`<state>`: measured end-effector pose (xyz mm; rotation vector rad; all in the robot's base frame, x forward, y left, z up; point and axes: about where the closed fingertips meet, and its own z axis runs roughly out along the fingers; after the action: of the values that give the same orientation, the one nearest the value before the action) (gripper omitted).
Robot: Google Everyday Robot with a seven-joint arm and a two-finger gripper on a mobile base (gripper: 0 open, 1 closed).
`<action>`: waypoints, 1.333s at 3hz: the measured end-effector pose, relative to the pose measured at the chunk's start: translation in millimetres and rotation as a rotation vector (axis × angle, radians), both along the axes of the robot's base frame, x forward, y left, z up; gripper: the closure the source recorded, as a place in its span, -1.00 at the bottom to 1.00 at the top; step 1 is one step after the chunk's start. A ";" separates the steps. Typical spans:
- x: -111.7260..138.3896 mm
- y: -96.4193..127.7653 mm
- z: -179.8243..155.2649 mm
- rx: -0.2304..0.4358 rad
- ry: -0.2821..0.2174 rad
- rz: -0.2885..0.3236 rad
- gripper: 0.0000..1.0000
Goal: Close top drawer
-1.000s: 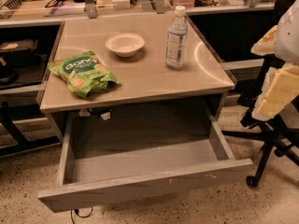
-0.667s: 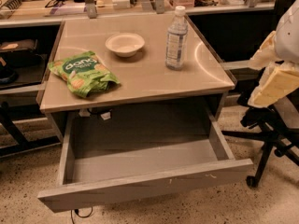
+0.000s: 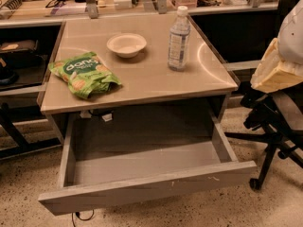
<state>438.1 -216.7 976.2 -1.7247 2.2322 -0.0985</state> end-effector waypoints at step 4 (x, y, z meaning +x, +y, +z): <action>-117.4 -28.4 -109.7 -0.143 0.251 -0.167 1.00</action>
Offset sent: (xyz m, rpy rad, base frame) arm -0.0987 -0.0163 -0.0554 -0.1512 0.1702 -0.1325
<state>320.7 -245.1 866.5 -1.6998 2.6096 -0.0853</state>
